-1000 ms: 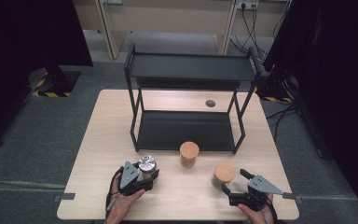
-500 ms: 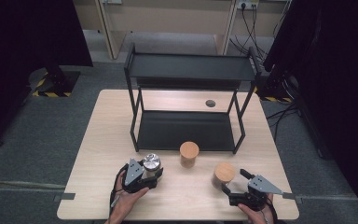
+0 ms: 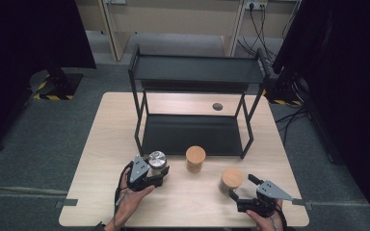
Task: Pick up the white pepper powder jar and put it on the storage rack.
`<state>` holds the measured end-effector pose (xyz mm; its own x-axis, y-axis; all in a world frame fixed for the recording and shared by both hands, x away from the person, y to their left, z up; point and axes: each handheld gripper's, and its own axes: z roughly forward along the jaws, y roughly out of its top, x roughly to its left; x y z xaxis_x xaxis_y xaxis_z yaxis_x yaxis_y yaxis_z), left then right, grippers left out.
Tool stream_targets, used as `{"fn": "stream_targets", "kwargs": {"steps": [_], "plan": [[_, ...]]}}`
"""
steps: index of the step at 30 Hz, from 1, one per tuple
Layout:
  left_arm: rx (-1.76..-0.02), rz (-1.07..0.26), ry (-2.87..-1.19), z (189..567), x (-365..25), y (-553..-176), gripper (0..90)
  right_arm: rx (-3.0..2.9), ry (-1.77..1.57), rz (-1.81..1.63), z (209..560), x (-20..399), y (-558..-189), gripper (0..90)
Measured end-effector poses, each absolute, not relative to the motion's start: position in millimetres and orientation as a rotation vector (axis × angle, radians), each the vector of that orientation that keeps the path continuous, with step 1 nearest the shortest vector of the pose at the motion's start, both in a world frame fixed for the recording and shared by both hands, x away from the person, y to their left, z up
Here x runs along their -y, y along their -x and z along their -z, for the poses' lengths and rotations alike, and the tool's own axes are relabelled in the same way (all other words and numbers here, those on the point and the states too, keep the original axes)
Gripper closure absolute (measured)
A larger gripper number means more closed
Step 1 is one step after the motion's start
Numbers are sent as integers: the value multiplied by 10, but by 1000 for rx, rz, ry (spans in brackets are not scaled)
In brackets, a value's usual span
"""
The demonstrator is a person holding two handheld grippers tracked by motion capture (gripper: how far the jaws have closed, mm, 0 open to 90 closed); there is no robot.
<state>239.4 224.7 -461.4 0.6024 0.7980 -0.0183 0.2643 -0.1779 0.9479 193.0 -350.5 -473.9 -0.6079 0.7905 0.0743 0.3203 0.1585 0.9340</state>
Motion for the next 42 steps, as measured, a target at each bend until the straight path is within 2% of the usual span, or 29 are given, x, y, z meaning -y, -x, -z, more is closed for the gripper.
{"fn": "stream_targets", "kwargs": {"steps": [42], "plan": [[-912, -635, -1698, 4418, -2043, -2898, 310, -2001, -1054, -1451, 4746, 3510, -1924, 19]]}}
